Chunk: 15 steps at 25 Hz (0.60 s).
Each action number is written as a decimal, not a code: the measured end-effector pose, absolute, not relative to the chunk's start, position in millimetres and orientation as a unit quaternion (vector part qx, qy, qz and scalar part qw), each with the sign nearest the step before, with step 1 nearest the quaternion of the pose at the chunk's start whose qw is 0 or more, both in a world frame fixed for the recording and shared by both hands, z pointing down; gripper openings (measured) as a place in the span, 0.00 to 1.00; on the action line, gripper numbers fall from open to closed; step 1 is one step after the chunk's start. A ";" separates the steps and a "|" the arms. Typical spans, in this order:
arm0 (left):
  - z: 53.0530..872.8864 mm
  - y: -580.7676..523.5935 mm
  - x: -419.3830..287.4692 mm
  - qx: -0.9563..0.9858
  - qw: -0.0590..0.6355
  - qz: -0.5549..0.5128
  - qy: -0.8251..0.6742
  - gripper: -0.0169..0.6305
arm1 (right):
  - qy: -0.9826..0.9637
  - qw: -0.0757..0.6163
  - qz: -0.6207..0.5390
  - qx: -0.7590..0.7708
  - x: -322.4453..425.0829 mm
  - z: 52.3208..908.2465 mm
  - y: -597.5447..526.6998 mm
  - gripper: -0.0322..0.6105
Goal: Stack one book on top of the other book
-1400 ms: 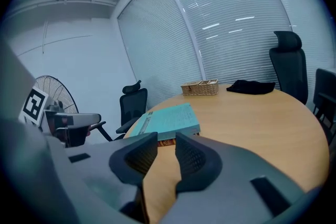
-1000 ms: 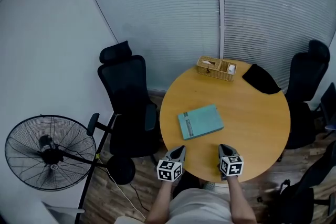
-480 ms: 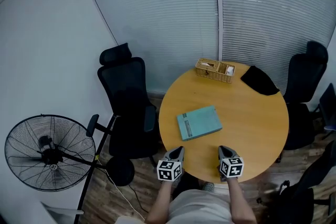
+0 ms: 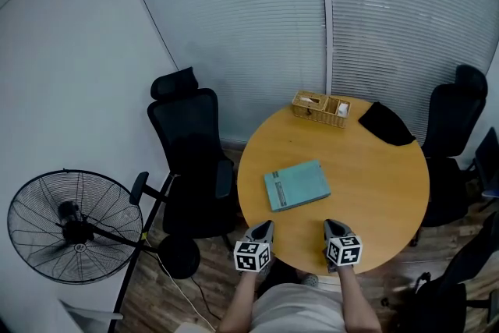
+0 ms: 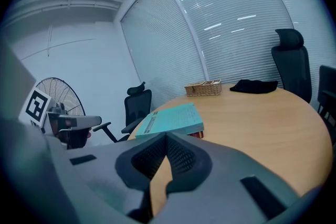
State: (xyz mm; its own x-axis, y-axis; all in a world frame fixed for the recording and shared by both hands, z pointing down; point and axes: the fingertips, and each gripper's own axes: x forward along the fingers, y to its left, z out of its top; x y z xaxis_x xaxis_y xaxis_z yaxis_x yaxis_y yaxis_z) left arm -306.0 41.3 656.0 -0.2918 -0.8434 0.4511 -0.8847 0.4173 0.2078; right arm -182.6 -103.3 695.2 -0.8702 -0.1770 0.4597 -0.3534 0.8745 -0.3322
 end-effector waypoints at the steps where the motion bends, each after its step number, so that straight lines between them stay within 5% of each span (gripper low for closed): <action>1: 657.2 42.1 -306.0 0.537 0.255 0.041 -0.803 0.07 | -0.944 0.213 0.207 0.140 -182.3 695.5 -103.6 0.08; 15: 663.4 45.1 -305.1 0.532 0.262 0.040 -0.804 0.07 | -0.942 0.216 0.209 0.146 -176.0 700.2 -105.7 0.08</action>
State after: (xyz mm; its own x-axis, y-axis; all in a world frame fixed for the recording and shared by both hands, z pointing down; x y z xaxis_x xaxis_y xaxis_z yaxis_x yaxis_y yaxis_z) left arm -305.1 45.1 663.4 -0.2970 -0.8345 0.4641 -0.8763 0.4313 0.2146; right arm -176.0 -105.7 700.2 -0.8641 -0.1840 0.4685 -0.3650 0.8699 -0.3316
